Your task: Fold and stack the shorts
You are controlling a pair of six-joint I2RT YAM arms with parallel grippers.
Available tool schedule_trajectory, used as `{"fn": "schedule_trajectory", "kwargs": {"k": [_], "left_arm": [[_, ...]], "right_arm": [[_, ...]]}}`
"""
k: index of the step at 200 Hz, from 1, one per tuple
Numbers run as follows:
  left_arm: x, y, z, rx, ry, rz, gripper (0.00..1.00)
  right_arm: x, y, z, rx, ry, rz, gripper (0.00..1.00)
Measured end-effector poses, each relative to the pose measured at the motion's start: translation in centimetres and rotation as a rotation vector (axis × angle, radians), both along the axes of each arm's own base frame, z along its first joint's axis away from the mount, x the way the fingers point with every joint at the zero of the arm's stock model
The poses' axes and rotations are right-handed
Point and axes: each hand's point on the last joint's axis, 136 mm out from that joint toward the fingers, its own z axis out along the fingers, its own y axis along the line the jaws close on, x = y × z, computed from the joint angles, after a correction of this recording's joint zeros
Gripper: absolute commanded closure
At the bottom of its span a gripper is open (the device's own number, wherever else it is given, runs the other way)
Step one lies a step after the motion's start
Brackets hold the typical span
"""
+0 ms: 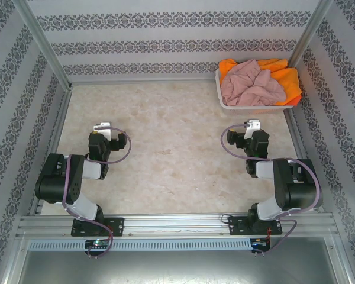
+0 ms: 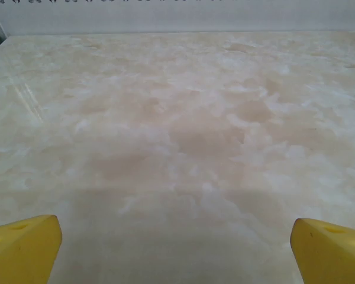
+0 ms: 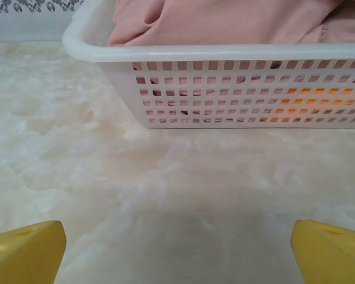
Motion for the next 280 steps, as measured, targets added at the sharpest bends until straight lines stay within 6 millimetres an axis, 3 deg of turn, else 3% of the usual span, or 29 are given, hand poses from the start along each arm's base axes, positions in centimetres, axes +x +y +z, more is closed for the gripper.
{"fn": "schedule_trajectory", "kwargs": {"k": [236, 256, 280], "left_arm": [[0.0, 0.0, 0.0, 0.000, 0.001, 0.000, 0.00], [-0.5, 0.1, 1.3, 0.002, -0.016, 0.004, 0.00], [-1.4, 0.3, 5.6, 0.003, -0.113, 0.020, 0.00]], "right_arm": [[0.0, 0.0, 0.0, 0.000, 0.000, 0.000, 0.02], [0.0, 0.0, 0.0, 0.000, 0.000, 0.000, 0.02], [0.0, 0.0, 0.0, 0.000, 0.000, 0.000, 0.02]]}}
